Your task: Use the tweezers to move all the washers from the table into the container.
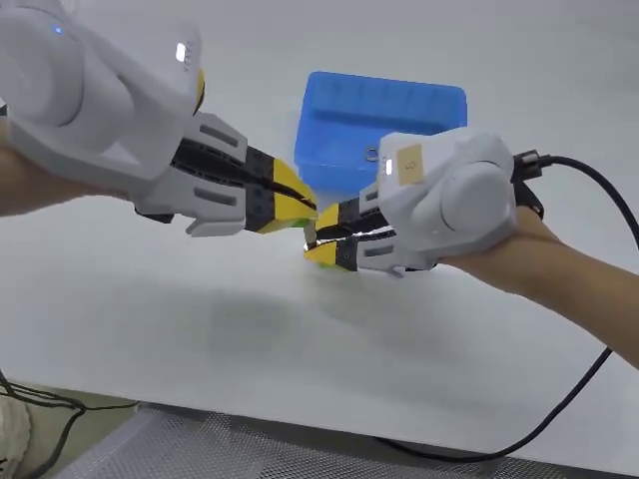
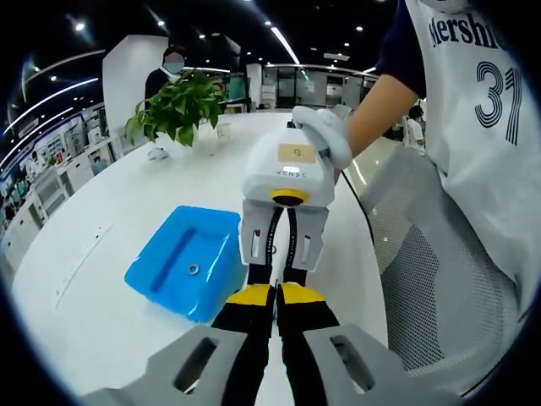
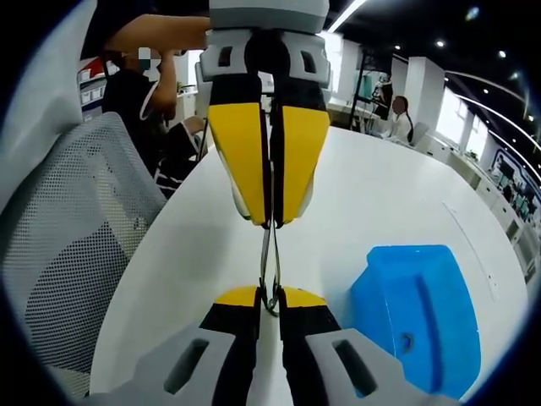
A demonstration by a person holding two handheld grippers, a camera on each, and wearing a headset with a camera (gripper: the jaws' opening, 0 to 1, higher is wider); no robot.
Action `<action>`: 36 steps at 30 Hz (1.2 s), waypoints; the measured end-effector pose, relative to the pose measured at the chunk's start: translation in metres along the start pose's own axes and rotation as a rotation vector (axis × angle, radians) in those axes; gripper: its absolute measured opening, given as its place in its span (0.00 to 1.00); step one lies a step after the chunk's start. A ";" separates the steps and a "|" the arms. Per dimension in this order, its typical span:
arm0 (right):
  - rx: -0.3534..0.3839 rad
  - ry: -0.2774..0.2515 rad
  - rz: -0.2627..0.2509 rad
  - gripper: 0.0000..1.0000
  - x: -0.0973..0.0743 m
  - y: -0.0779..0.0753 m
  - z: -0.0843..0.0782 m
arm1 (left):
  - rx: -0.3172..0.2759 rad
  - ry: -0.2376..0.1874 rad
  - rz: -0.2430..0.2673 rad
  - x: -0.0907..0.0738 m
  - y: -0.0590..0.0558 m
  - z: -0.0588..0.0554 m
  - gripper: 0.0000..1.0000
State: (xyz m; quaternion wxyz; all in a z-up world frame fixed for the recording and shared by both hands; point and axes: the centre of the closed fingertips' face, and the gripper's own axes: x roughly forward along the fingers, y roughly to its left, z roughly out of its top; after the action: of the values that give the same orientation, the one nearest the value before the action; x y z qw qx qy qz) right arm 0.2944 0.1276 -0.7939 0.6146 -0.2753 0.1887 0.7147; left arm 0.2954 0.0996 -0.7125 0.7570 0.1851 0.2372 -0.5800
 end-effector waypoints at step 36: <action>-0.008 -0.073 -0.102 0.09 -0.056 -0.018 0.034 | 0.066 -0.044 -0.033 -0.011 0.011 0.054 0.05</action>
State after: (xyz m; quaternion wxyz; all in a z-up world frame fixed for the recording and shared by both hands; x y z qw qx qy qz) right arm 0.3123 0.1078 -0.7308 0.6556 -0.2606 0.1491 0.6929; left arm 0.3110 0.0812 -0.6621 0.7460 0.1932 0.2041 -0.6038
